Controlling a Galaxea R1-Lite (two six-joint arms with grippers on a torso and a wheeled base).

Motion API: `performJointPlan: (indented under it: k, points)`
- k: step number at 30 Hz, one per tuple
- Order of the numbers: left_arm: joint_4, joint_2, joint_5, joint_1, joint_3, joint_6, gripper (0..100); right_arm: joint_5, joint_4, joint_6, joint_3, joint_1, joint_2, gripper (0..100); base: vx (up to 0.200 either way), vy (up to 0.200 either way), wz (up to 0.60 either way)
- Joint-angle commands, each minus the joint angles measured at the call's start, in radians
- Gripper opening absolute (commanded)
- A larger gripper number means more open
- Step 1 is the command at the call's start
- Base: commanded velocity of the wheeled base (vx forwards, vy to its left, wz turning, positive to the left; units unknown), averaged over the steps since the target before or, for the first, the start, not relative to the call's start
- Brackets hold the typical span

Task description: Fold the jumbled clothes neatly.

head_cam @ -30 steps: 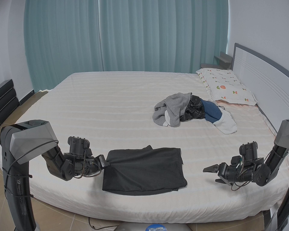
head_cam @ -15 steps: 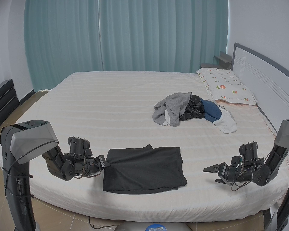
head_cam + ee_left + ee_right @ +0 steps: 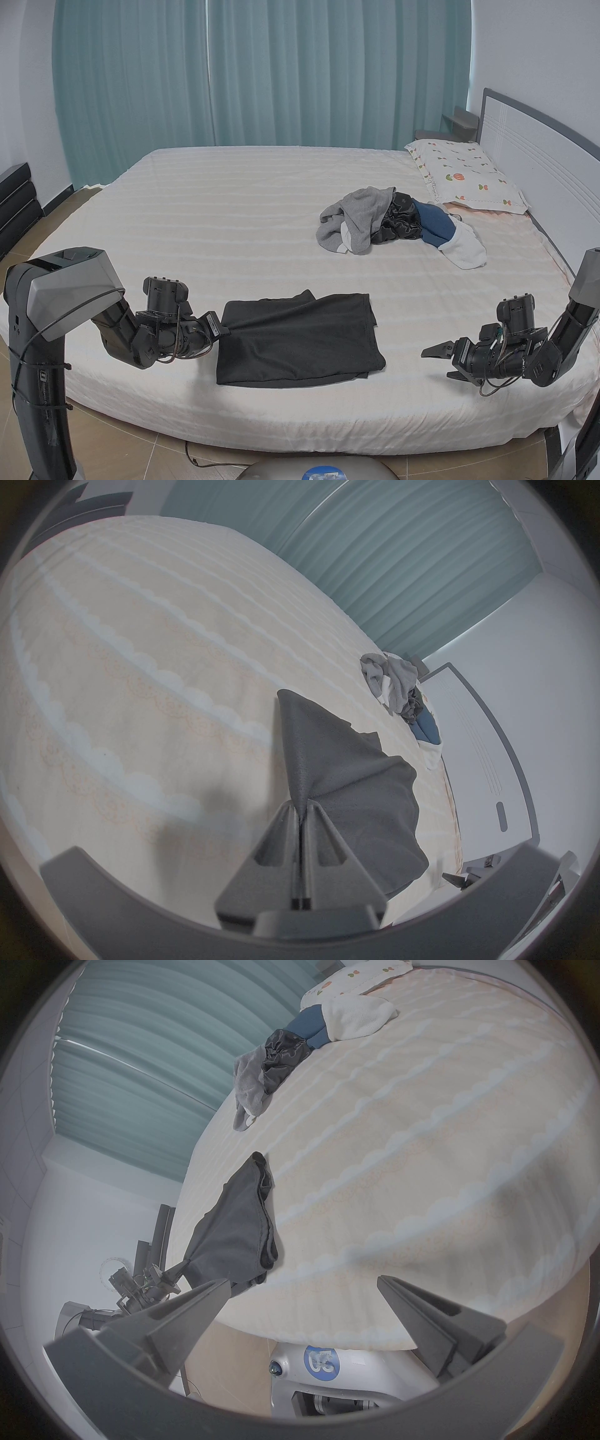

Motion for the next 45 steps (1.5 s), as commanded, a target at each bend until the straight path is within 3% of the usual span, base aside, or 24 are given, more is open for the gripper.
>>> performJointPlan:
  k: [1,42,45]
  points:
    - [0.000,0.005,0.000,0.001,-0.005,-0.002,0,0.001,0.000,0.000,0.000,0.002,0.001,100,0.000,0.200,0.00]
    - [0.010,0.006,-0.001,0.099,-0.039,-0.028,0,0.005,0.000,0.005,0.005,0.008,0.003,100,0.000,0.200,0.00]
    - [0.010,0.006,-0.001,0.104,-0.040,-0.028,0,0.005,0.000,0.005,0.006,0.008,0.003,100,0.000,0.000,0.00]
